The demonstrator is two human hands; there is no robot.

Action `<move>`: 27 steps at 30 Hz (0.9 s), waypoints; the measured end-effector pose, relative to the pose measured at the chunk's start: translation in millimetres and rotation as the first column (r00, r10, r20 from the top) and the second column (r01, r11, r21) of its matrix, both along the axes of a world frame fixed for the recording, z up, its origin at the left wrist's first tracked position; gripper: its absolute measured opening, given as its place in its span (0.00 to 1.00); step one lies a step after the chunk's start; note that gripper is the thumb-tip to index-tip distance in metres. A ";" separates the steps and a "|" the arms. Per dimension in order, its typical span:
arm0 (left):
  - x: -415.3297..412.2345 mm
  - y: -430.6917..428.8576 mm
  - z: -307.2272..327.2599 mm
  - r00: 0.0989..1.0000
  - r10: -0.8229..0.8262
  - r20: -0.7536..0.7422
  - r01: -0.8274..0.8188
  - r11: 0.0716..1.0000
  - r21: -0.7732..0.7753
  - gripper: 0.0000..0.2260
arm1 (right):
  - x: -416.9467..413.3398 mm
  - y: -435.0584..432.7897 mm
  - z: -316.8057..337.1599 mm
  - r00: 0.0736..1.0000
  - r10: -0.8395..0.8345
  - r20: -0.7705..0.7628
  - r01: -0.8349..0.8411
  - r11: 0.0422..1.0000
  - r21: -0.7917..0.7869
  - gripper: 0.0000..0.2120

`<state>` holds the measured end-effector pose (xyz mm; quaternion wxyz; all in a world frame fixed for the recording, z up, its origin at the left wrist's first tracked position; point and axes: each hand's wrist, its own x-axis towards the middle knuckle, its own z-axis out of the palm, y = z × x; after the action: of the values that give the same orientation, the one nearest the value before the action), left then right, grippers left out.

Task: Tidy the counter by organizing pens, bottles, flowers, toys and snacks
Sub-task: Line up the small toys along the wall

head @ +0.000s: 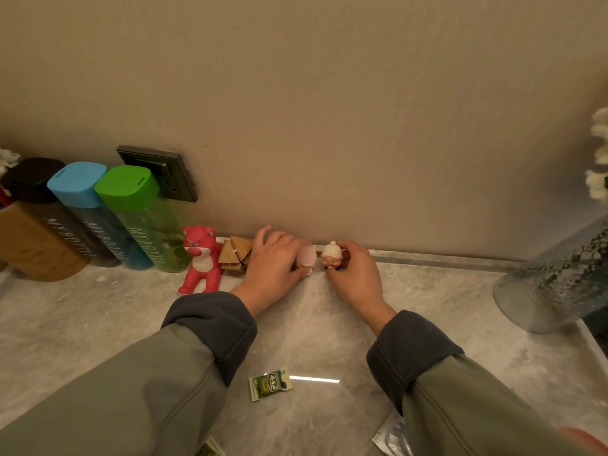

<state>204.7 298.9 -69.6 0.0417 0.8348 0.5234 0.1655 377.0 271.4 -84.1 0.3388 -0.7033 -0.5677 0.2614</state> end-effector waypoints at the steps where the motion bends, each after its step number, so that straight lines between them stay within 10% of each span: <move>1: 0.1 -0.3 0.4 1.000 0.002 -0.003 -0.002 1.000 -0.005 0.20 | -0.1 -0.3 0.5 1.000 -0.002 0.000 0.002 1.000 0.000 0.20; 13: -10.4 -33.8 24.5 0.976 0.125 0.181 -0.119 0.992 -0.044 0.34 | 1.1 -32.9 18.3 0.989 -0.013 -0.146 -0.003 0.994 -0.107 0.33; 27: -30.4 -154.5 44.1 0.682 0.377 0.626 -0.181 0.917 -0.355 0.29 | -33.0 -124.8 53.0 0.930 0.073 -0.361 -0.099 0.994 -0.054 0.28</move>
<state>174.4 144.3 -25.5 0.3159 0.6107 0.6100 0.3939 344.0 146.6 -31.1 0.3995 -0.6298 -0.5171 0.4199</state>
